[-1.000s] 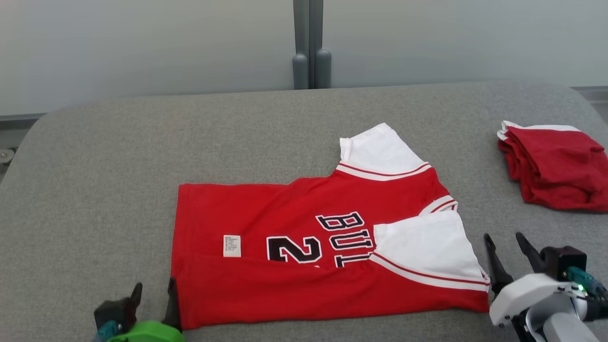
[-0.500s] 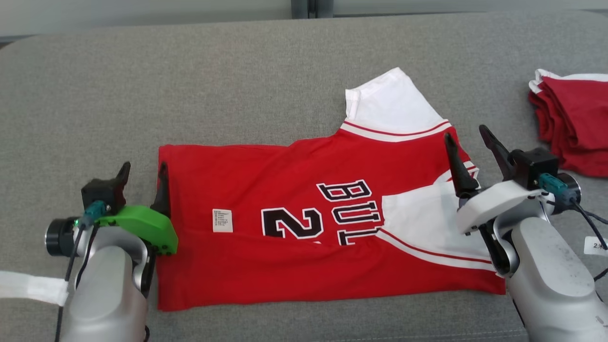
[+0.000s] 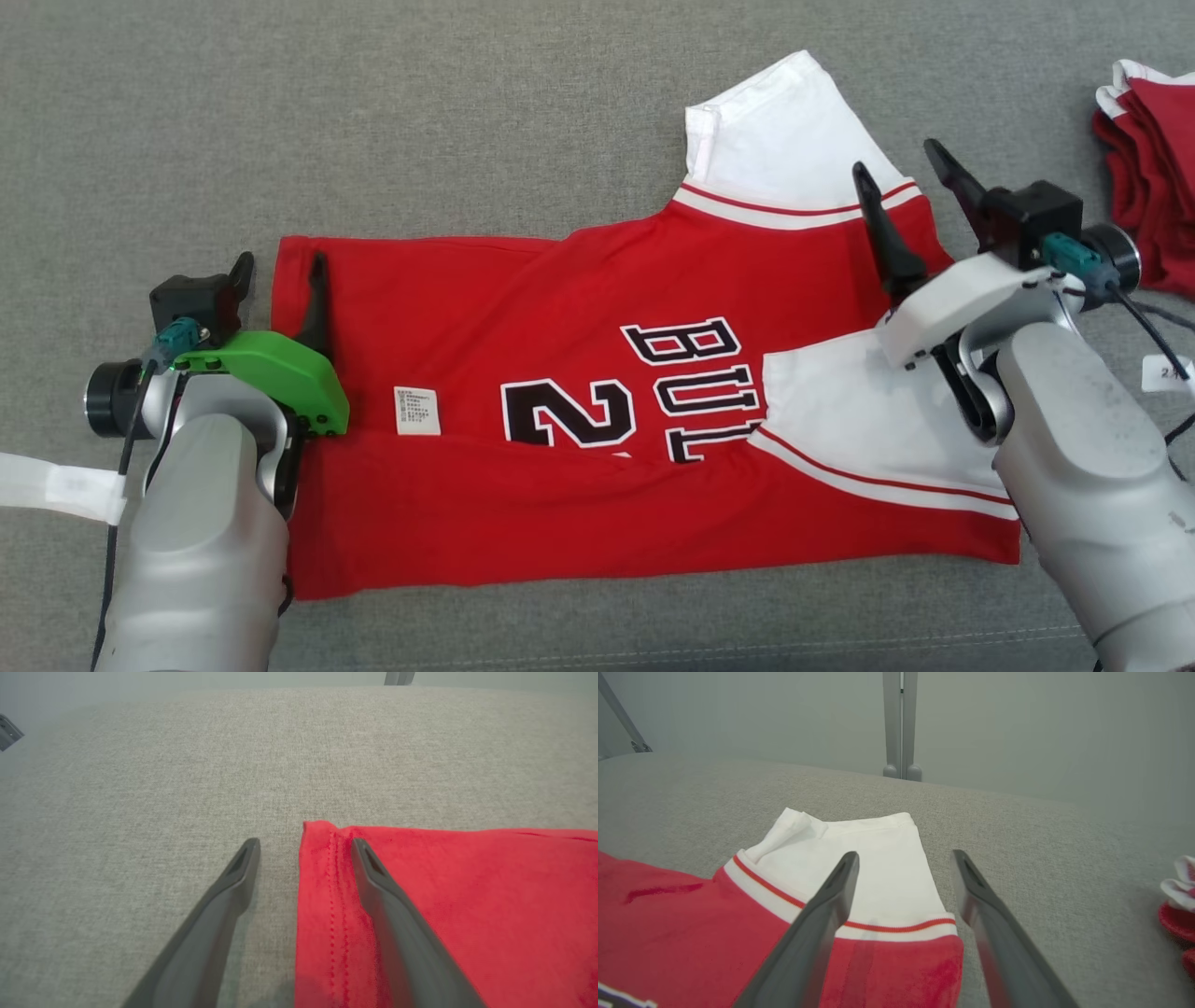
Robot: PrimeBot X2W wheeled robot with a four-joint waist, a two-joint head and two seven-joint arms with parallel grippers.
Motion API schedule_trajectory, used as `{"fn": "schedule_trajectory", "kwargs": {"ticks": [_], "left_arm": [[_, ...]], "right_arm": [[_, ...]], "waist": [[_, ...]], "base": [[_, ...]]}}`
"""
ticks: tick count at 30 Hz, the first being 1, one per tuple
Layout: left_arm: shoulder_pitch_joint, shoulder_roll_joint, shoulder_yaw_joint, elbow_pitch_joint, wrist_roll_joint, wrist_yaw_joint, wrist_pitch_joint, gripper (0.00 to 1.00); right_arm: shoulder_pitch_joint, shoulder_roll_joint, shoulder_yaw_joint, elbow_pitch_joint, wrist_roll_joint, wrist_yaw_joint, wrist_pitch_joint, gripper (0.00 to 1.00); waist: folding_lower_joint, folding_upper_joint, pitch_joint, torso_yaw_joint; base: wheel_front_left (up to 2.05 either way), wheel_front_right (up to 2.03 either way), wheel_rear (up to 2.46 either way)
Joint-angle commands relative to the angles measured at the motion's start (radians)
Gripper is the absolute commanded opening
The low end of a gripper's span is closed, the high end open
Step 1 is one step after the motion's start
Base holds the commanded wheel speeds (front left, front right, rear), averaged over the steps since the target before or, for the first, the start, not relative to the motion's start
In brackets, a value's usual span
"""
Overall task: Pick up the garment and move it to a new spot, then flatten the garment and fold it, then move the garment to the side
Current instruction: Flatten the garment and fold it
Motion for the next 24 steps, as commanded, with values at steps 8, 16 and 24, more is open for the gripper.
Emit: {"fn": "schedule_trajectory", "kwargs": {"ticks": [8, 16, 24], "left_arm": [[-0.046, -0.025, -0.052, -0.011, -0.022, -0.004, 0.000, 0.00], [-0.089, -0.048, -0.132, -0.035, -0.065, -0.004, 0.000, 0.00], [-0.105, -0.055, -0.192, -0.061, -0.092, -0.004, 0.000, 0.00]], "right_arm": [[-0.208, -0.028, 0.062, 0.188, -0.037, -0.002, 0.017, 1.00], [-0.367, -0.029, 0.078, 0.390, -0.044, -0.002, 0.084, 1.00], [-0.465, -0.026, 0.079, 0.543, -0.039, -0.002, 0.168, 0.62]], "waist": [[0.0000, 0.0000, 0.053, 0.054], [0.0000, 0.0000, 0.090, 0.110], [0.0000, 0.0000, 0.116, 0.145]], "base": [[0.00, 0.00, 0.00], [0.00, 0.00, 0.00], [0.00, 0.00, 0.00]]}}
